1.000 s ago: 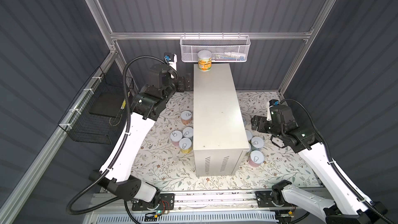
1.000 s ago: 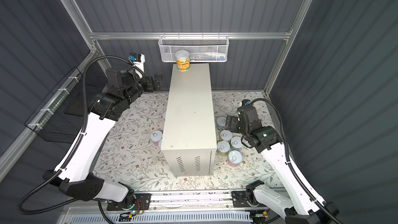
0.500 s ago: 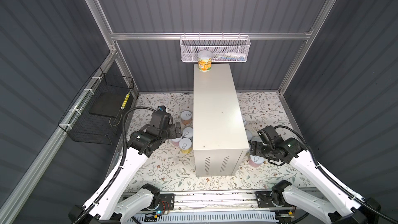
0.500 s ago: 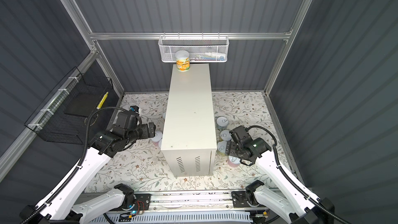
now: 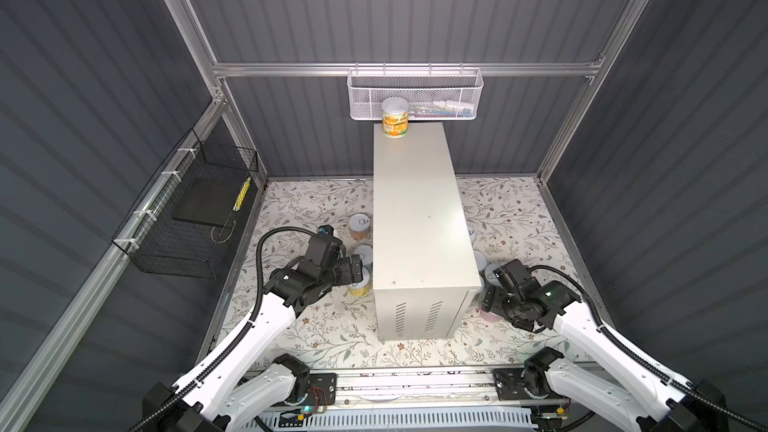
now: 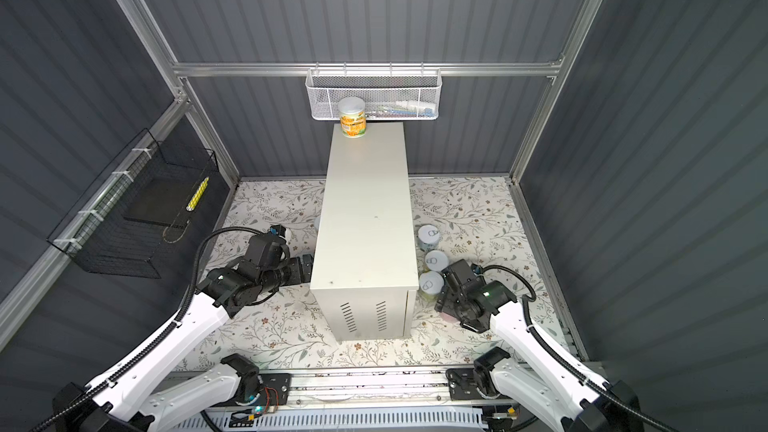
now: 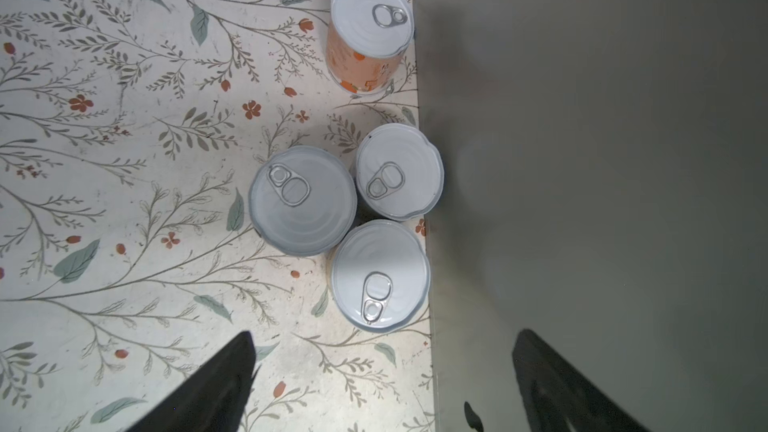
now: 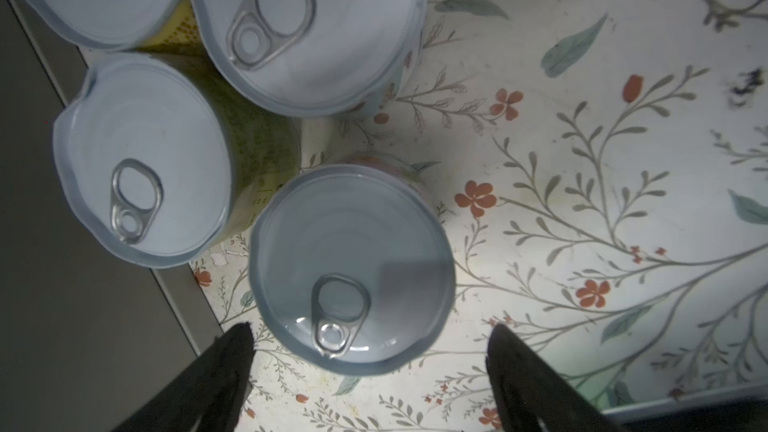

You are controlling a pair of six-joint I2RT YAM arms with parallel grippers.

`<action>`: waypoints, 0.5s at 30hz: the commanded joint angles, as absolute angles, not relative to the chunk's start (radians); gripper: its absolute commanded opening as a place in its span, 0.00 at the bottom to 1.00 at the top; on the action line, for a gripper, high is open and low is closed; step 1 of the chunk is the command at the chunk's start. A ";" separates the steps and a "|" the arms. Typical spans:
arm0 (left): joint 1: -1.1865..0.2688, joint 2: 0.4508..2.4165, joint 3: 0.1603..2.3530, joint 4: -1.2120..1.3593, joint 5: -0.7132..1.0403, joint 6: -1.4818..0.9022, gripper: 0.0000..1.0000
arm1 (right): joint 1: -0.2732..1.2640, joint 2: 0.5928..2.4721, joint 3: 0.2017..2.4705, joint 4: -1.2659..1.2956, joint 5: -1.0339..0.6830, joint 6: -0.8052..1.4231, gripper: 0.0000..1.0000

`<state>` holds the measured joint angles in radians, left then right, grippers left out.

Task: Place and organize the canned foods onto the counter
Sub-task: 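Withdraw the left gripper over the cans while the right gripper lowers toward the pink can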

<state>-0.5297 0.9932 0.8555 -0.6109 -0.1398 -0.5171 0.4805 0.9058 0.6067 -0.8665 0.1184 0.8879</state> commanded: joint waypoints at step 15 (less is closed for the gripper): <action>-0.534 0.991 0.810 -0.515 -0.110 -0.537 0.97 | 0.488 1.013 0.548 -0.711 0.174 0.921 0.89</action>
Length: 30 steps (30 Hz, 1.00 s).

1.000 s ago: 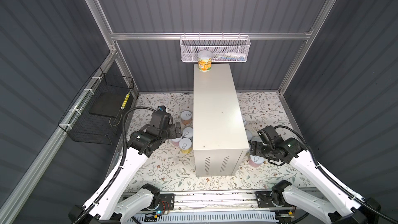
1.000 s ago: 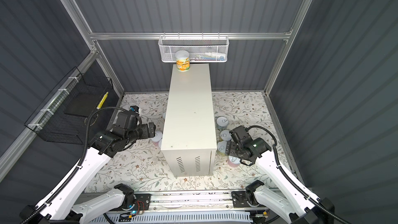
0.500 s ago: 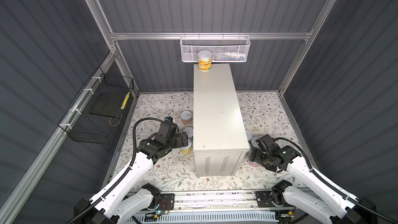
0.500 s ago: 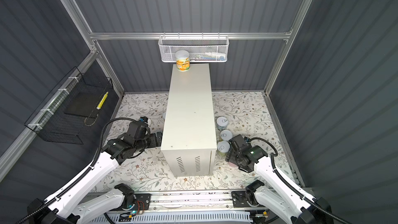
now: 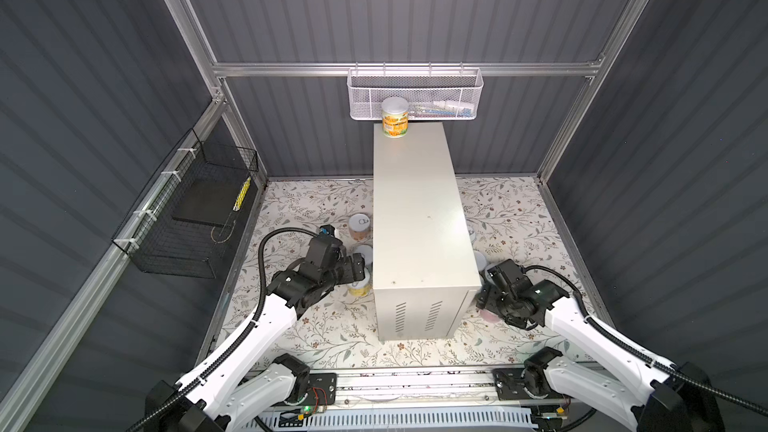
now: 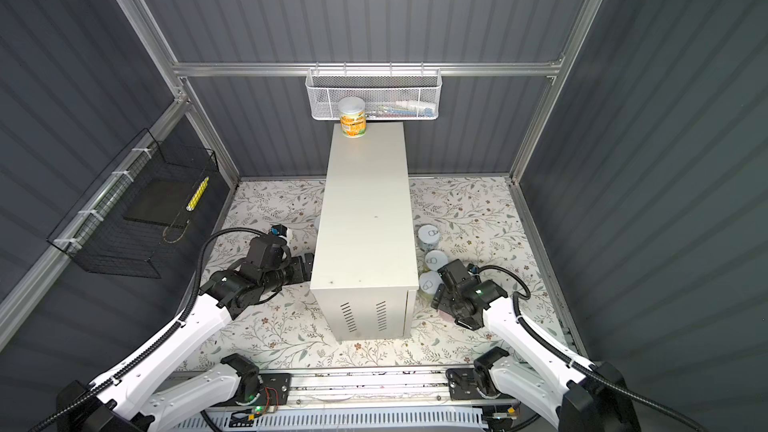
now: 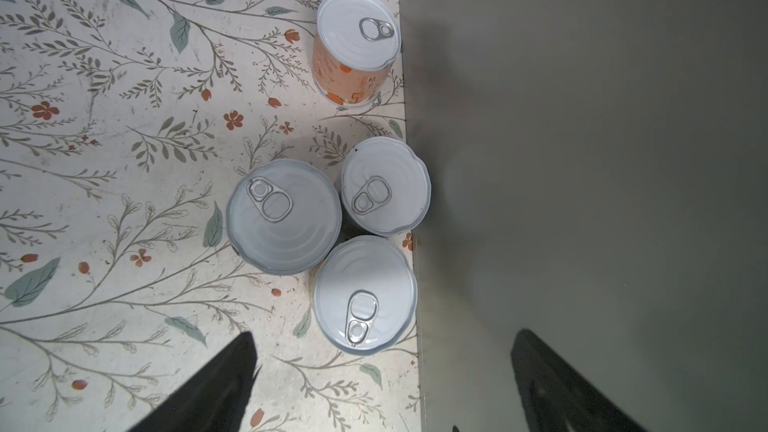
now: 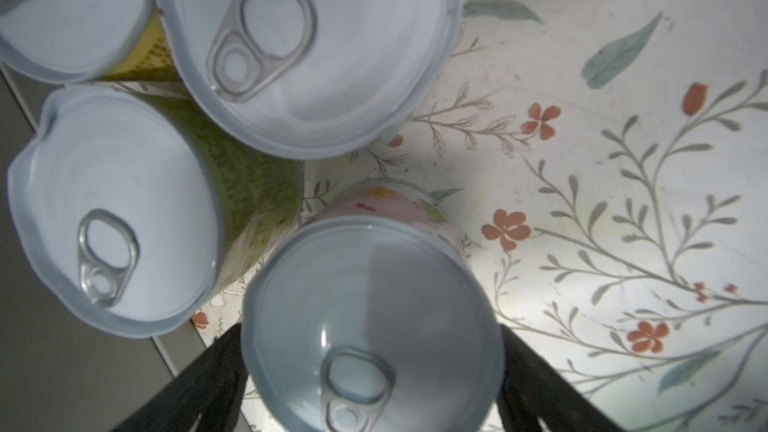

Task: Place and organize the canned foods onto the counter
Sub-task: 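Withdraw the left gripper over the cans while the right gripper lowers toward the pink can, then close the right gripper around the pink labelled can and lift it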

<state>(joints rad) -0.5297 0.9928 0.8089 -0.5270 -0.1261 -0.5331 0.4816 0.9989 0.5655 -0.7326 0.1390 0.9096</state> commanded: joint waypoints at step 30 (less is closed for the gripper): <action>-0.537 1.078 0.823 -0.407 -0.035 -0.535 0.97 | 0.488 1.166 0.502 -0.585 0.212 0.950 0.82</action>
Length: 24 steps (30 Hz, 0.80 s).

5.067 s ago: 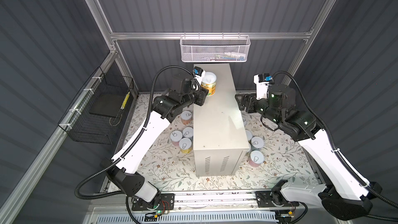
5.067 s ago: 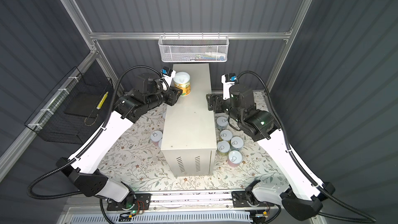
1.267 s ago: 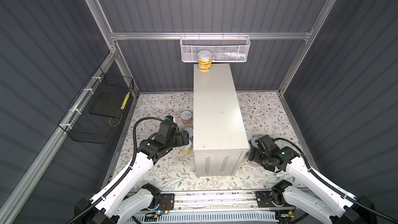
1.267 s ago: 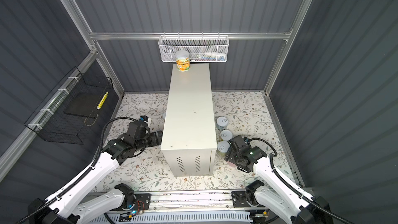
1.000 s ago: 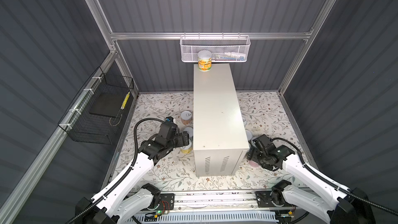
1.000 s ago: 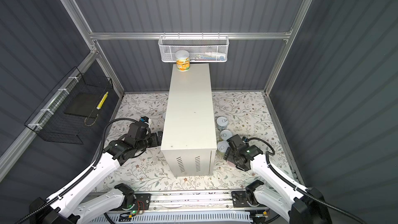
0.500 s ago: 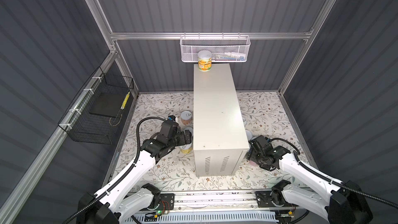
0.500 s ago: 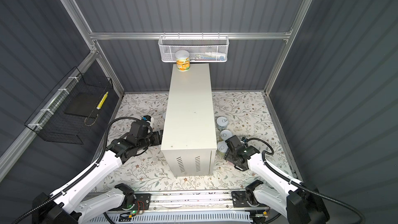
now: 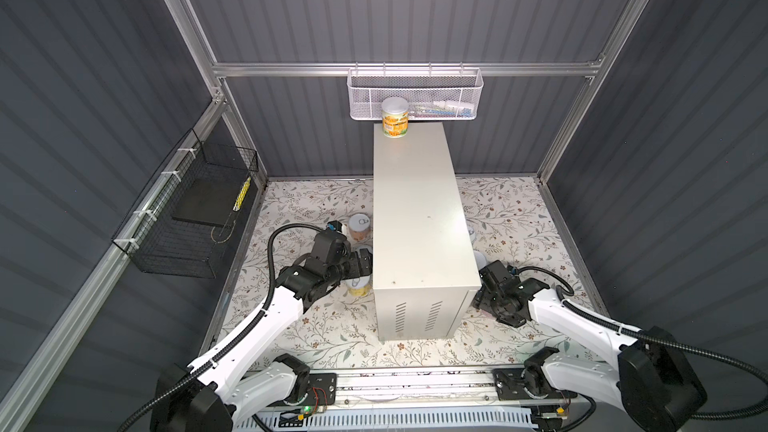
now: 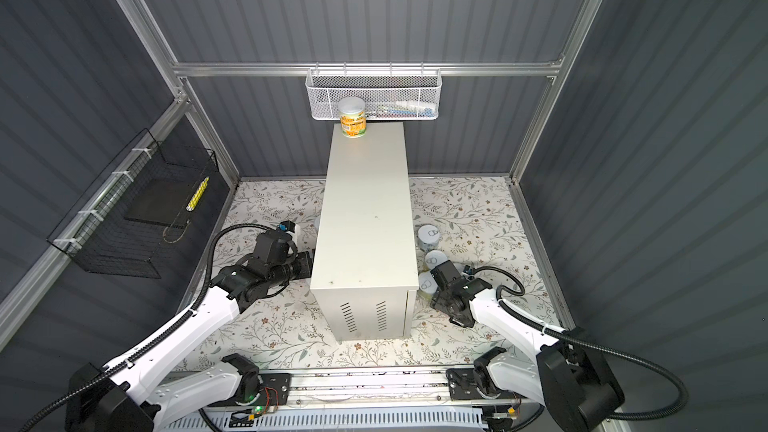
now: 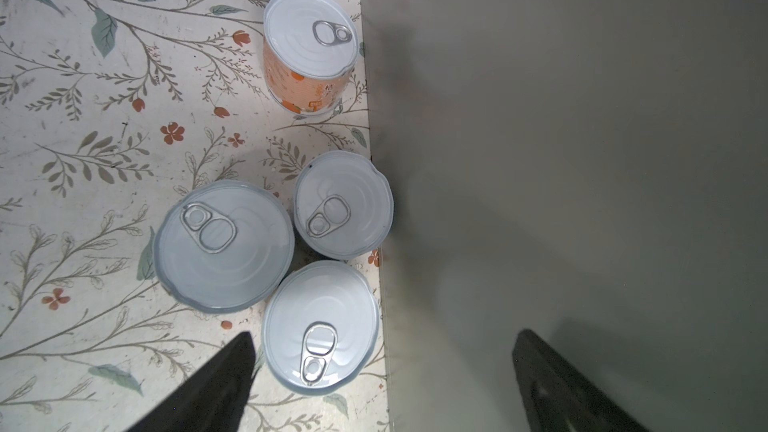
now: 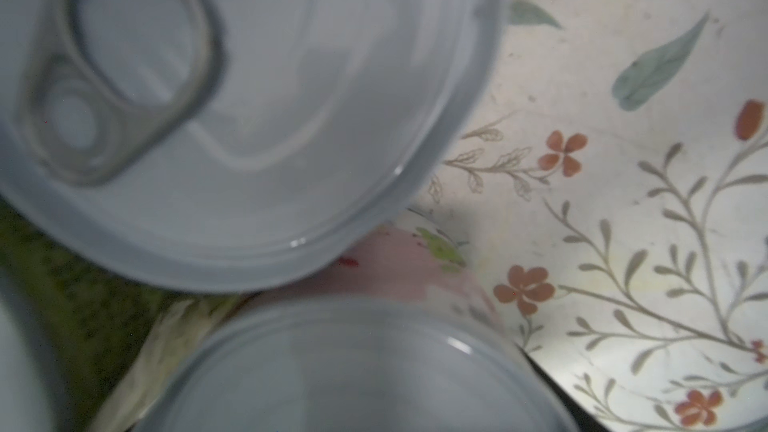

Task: Place and organize the canned foods onto the counter
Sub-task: 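Close the right gripper around the pink labelled can and lift it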

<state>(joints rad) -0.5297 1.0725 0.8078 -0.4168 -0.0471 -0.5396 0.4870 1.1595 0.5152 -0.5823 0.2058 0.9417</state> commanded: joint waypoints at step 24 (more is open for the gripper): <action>-0.527 1.188 1.153 -0.683 -0.120 -0.357 0.96 | 0.482 0.862 0.834 -1.025 0.145 0.775 0.00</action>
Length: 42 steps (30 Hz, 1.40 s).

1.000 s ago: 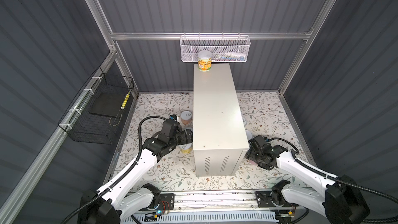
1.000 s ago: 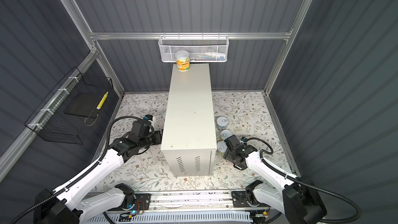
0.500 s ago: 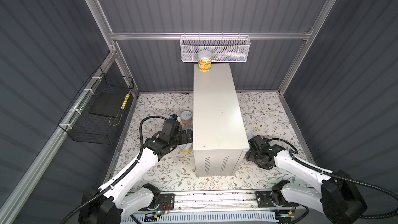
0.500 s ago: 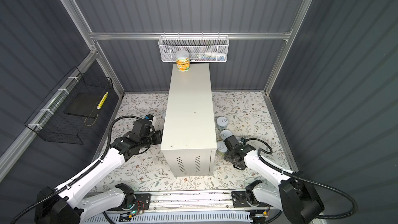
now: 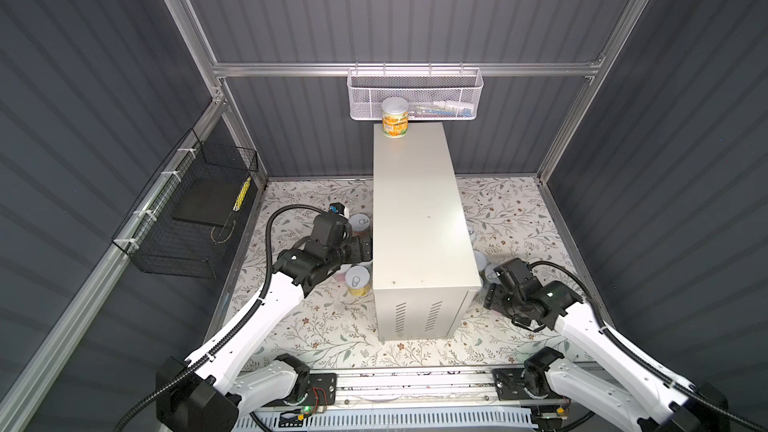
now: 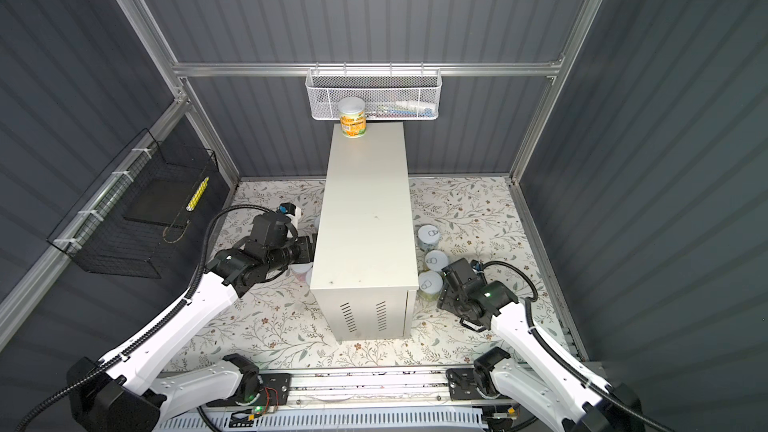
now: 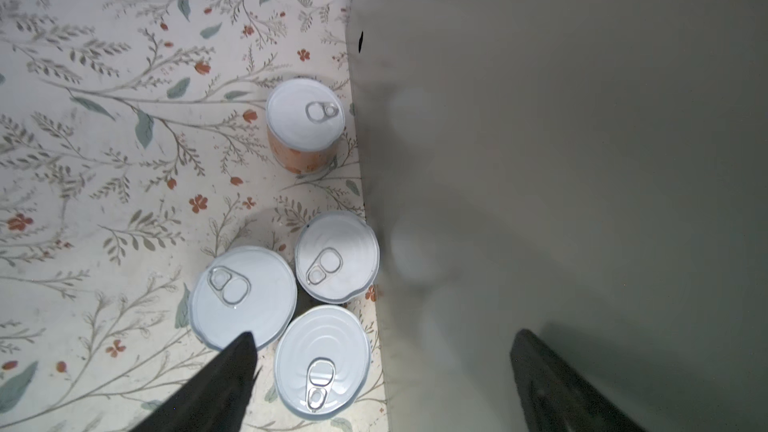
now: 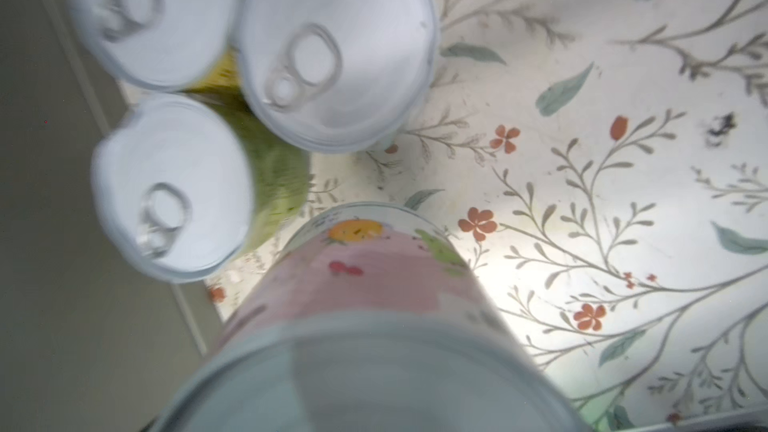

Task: Place and organize the canned foods onto the counter
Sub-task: 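Close the right gripper around the pink labelled can and lift it, then carry the pink can up over the cabinet top with the right gripper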

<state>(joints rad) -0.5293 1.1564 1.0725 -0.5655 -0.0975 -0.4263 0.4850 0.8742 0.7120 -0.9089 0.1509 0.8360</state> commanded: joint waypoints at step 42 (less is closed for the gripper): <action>-0.336 1.396 1.540 -0.768 0.072 -0.242 0.94 | 0.649 1.809 2.608 -1.492 0.029 0.240 0.00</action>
<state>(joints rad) -0.3431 1.3880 1.5490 -0.7975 0.0334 -0.2398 0.6193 1.7775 2.5217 -1.4502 0.0395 0.2695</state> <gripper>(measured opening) 0.936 0.755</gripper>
